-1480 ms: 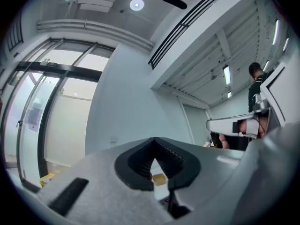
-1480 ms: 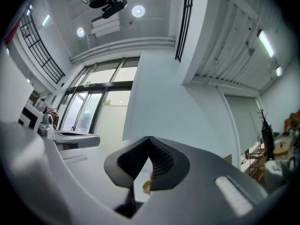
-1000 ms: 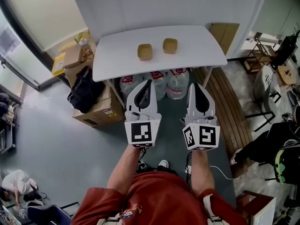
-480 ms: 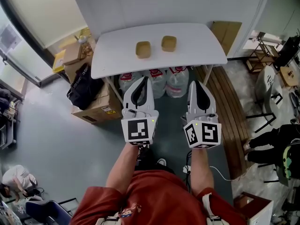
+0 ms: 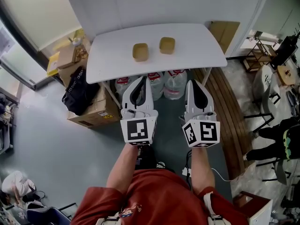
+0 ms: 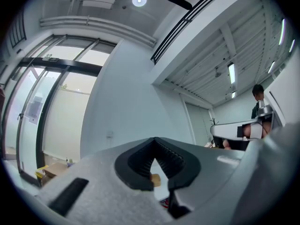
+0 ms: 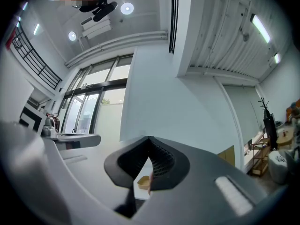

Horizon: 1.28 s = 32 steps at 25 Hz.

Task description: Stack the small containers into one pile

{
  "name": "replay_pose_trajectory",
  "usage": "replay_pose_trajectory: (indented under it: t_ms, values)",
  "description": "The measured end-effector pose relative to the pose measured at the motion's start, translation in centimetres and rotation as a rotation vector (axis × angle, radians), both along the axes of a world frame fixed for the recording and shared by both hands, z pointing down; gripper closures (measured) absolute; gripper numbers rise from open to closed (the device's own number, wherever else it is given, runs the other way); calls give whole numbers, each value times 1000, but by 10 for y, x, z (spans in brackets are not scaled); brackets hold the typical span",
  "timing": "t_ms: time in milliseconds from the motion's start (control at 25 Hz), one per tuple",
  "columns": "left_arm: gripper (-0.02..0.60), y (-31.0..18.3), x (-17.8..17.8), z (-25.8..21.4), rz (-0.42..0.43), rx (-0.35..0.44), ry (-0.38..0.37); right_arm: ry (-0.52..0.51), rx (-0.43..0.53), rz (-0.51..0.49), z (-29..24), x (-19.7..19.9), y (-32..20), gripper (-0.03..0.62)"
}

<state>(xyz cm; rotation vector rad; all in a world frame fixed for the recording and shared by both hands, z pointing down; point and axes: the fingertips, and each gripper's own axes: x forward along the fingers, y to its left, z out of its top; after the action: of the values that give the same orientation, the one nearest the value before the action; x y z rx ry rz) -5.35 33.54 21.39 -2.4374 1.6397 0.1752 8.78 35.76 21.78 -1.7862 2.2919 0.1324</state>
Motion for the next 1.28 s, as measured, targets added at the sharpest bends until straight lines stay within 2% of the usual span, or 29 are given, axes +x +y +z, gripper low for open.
replay_pose_trajectory:
  t_ms: [280,560,840,1040,1280]
  values:
    - [580,-67,-29,5,-5,-1,28,32,-8,-2,5,-29,-67,592]
    - [580,-148,-74,0,-28,2,63,95,-1,-19,-7,-76,-149,592]
    - [580,-227,-113,-9,-29,21,59,104,-3,-12,-12,-117,-229,592]
    - [580,-277,-120,-11,-7,27,68,110,-9,5,-12,-129,-275,592]
    - [580,-305,-115,-10,15,13,50,98,-21,25,-10,-125,-302,594]
